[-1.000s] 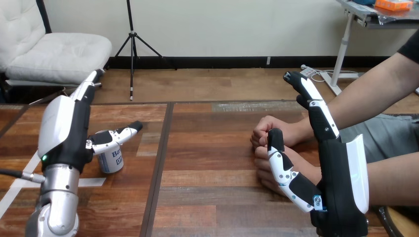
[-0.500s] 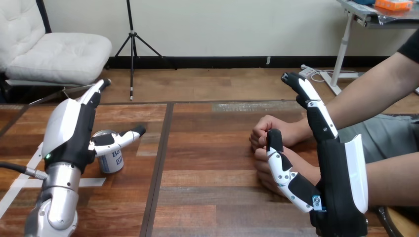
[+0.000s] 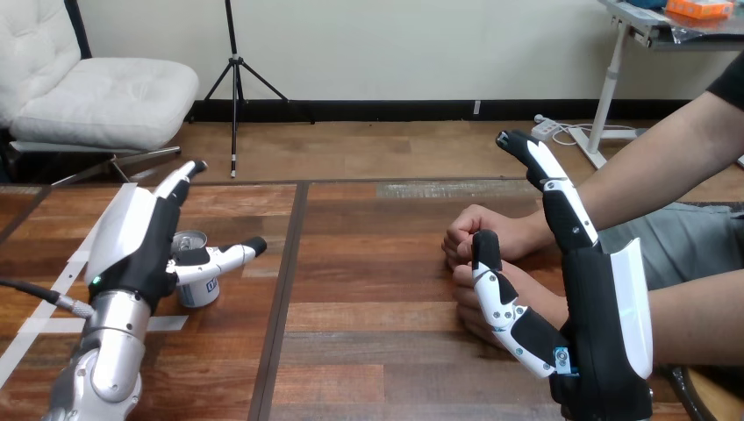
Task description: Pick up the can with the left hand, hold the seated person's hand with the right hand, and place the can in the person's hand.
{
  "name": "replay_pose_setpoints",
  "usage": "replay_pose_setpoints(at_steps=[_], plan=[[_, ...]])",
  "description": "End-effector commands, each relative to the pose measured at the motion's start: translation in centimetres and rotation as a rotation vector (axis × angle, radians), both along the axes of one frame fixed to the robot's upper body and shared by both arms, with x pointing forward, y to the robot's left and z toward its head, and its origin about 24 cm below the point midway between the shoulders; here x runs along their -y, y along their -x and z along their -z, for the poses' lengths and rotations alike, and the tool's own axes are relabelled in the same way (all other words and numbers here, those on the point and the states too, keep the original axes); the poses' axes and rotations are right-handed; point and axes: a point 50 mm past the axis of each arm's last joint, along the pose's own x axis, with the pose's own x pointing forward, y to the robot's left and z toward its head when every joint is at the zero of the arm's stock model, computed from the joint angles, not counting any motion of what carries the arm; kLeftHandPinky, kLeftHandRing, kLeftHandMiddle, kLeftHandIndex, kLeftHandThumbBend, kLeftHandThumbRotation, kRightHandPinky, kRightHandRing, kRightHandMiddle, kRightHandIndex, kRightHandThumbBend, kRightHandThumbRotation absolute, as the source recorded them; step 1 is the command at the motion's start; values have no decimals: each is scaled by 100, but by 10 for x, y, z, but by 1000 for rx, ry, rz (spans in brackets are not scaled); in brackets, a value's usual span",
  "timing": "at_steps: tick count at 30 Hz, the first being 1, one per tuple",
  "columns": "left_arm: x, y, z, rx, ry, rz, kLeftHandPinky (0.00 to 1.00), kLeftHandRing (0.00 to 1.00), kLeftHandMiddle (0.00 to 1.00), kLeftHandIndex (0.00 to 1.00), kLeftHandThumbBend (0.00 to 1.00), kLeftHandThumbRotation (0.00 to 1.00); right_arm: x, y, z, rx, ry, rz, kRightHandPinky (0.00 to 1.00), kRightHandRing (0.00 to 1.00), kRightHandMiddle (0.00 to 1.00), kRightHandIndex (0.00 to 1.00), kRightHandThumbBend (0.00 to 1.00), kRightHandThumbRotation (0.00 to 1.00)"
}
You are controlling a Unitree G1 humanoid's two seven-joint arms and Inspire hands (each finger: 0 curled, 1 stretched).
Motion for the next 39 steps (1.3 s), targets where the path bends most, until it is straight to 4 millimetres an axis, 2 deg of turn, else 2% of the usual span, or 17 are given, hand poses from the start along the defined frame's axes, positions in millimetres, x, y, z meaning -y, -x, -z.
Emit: replay_pose_setpoints(at_steps=[1, 39], plan=[[-2, -20, -24, 52, -40, 10, 88, 92, 94, 92, 87, 44, 1, -7, -13, 73, 20, 3, 91, 91, 91, 87, 19, 0], [-12, -28, -8, -41, -182, -41, 93, 94, 96, 96, 91, 52, 4, -9, -17, 85, 37, 31, 90, 88, 88, 83, 19, 0]])
